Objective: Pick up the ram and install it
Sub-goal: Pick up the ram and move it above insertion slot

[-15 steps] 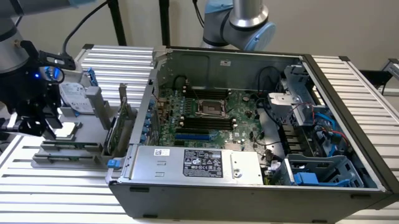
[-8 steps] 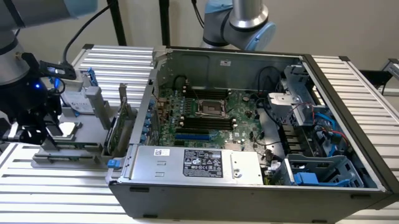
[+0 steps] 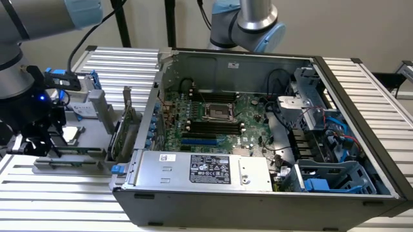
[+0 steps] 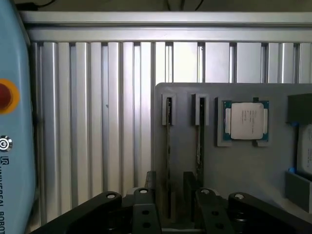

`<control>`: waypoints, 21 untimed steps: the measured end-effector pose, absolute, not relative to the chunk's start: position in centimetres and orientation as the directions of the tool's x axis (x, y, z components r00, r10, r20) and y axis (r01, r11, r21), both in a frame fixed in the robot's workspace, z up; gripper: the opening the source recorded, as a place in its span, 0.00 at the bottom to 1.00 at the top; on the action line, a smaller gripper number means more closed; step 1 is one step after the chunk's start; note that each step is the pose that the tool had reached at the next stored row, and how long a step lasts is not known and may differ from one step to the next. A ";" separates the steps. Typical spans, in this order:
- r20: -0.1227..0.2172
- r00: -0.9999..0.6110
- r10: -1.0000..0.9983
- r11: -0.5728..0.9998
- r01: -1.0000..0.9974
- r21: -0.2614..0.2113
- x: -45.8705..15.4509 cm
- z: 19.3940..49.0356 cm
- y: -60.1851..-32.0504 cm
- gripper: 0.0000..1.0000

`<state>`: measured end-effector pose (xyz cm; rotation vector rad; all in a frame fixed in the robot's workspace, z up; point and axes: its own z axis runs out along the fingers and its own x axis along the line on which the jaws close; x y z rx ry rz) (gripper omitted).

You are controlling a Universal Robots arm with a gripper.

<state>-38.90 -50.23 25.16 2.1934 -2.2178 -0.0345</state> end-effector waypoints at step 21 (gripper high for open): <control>0.000 -0.008 -1.000 0.008 -0.999 0.031 -38.4 21.3 -50.7 0.36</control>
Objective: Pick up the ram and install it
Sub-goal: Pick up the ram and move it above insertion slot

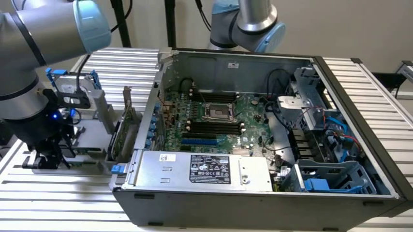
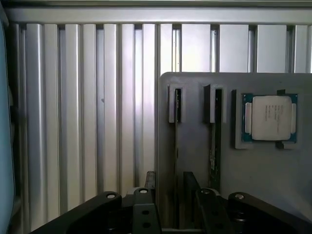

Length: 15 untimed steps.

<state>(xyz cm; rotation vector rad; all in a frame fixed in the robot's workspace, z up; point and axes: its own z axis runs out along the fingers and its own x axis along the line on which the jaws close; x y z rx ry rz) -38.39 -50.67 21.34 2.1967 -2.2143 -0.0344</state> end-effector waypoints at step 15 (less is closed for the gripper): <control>-0.004 -0.001 -1.000 0.001 -1.000 0.031 -38.6 20.0 -50.1 0.36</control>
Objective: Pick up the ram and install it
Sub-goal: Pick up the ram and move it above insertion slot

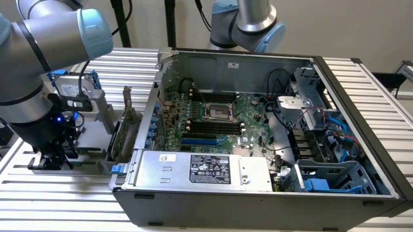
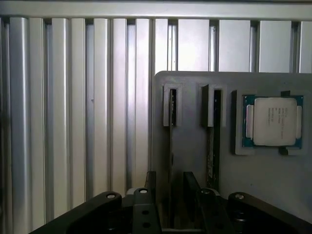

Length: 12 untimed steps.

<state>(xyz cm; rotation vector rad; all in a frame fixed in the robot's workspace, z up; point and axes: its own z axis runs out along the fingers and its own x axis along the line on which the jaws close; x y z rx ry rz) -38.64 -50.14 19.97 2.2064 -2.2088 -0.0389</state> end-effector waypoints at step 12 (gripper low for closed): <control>-0.006 -0.001 -1.000 0.000 -1.000 0.031 -38.7 19.6 -50.1 0.27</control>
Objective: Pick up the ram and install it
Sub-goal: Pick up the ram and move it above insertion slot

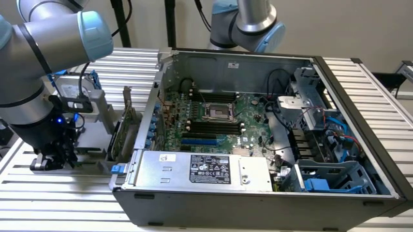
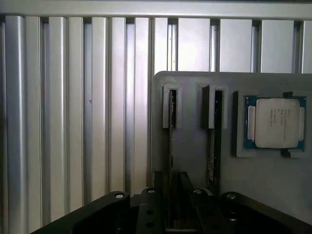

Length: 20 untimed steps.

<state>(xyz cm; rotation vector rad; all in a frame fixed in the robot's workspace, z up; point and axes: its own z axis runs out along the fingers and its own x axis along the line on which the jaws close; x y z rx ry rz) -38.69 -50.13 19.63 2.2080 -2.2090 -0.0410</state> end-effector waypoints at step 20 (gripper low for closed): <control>-0.017 0.003 -1.000 -0.004 -0.999 0.033 -38.8 19.6 -50.1 0.18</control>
